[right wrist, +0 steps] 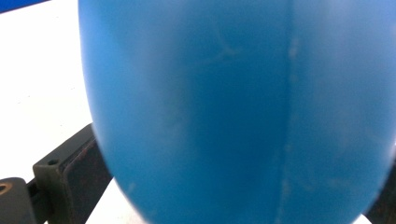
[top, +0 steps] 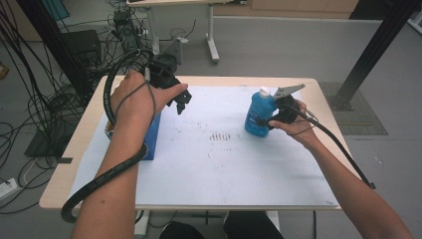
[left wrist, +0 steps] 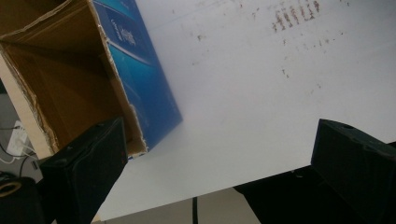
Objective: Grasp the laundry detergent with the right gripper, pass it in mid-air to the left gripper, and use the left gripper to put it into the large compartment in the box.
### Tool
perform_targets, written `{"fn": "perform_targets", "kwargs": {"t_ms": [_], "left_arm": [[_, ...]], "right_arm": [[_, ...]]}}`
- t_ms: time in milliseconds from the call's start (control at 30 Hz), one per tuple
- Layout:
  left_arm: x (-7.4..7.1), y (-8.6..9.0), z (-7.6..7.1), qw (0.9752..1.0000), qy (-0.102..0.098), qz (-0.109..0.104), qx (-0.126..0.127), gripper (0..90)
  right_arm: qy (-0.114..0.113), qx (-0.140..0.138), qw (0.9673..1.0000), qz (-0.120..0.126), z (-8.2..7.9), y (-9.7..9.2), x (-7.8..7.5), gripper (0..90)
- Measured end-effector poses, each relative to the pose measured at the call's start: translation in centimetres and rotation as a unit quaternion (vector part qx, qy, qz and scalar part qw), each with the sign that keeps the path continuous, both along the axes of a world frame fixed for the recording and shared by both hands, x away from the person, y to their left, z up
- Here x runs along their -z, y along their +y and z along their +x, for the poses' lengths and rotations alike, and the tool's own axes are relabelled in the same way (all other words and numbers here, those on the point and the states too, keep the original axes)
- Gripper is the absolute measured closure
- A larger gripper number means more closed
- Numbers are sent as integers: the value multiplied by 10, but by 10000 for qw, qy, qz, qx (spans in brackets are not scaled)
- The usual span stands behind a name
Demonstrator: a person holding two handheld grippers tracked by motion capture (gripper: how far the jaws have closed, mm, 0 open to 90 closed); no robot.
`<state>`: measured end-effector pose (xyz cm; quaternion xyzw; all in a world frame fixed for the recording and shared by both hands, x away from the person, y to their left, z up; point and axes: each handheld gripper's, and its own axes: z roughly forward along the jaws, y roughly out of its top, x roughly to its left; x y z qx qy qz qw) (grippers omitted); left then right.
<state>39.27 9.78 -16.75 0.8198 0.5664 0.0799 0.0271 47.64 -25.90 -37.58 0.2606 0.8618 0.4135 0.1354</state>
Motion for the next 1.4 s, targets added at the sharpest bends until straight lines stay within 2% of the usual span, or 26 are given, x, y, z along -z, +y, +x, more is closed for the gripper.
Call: {"fn": "perform_targets", "kwargs": {"t_ms": [400,800,1000,1100,1200,1300,1400], "left_arm": [[2,-1,2,10000,25,-5,7,42],[4,1,3,10000,42,14,-2,42],[4,2,4,10000,48,17,-10,43],[6,3,3,10000,76,34,-21,43],[6,3,3,10000,73,27,-31,43],[6,3,3,10000,83,45,-18,43],[5,3,3,10000,69,42,-8,43]], "right_arm": [[-20,24,10000,19,1,0,2,32],[-71,9,9999,149,2,2,5,93],[-94,-28,9997,218,2,4,5,142],[-138,-63,9996,236,2,4,5,197],[-140,-62,9995,272,2,4,5,215],[-139,-96,9994,309,3,4,5,282],[-121,-108,9994,318,3,4,6,303]]}}
